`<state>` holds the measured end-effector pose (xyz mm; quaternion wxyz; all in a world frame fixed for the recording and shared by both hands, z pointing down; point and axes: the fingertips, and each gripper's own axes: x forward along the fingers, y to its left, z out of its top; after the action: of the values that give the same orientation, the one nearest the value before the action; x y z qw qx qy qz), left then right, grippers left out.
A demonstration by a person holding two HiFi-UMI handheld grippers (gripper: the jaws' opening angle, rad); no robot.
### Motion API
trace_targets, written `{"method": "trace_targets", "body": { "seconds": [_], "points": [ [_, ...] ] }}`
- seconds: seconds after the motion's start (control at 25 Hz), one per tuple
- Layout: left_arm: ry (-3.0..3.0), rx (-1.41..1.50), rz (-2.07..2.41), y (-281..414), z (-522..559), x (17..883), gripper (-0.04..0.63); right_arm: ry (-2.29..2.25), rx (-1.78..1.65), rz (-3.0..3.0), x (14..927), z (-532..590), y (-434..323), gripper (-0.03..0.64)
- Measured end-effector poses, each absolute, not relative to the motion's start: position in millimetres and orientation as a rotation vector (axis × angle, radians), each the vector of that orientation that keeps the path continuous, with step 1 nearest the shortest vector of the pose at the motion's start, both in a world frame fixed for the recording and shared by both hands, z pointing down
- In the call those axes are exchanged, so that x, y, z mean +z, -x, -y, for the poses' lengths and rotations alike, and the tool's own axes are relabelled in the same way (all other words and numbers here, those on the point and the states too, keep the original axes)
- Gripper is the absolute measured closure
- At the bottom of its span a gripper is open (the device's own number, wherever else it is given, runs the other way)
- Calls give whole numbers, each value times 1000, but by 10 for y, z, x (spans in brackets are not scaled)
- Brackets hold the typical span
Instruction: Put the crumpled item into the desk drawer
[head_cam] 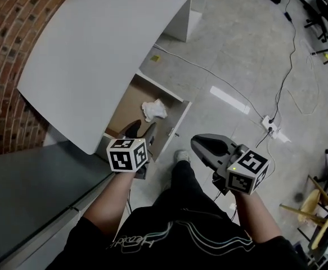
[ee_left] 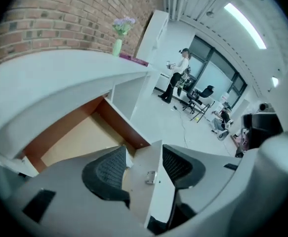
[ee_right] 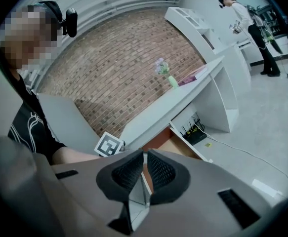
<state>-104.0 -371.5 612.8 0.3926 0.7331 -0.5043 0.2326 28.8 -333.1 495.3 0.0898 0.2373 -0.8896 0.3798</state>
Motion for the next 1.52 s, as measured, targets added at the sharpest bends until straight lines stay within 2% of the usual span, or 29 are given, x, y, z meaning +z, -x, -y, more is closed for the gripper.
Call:
{"method": "trace_targets", "body": {
  "seconds": [0.44, 0.72, 0.96, 1.52],
  "points": [
    [-2315, 297, 992, 457, 2889, 3590, 557, -762, 863, 2874, 3387, 2718, -228, 563],
    [-2444, 115, 929, 429, 2214, 2508, 572, -741, 869, 3027, 2497, 2163, -262, 563],
    [-2546, 109, 851, 299, 1791, 1962, 574, -769, 684, 3085, 1905, 1818, -327, 563],
    [-2610, 93, 785, 139, 1322, 1723, 574, -787, 524, 3077, 1675, 1406, -294, 563]
  ]
}}
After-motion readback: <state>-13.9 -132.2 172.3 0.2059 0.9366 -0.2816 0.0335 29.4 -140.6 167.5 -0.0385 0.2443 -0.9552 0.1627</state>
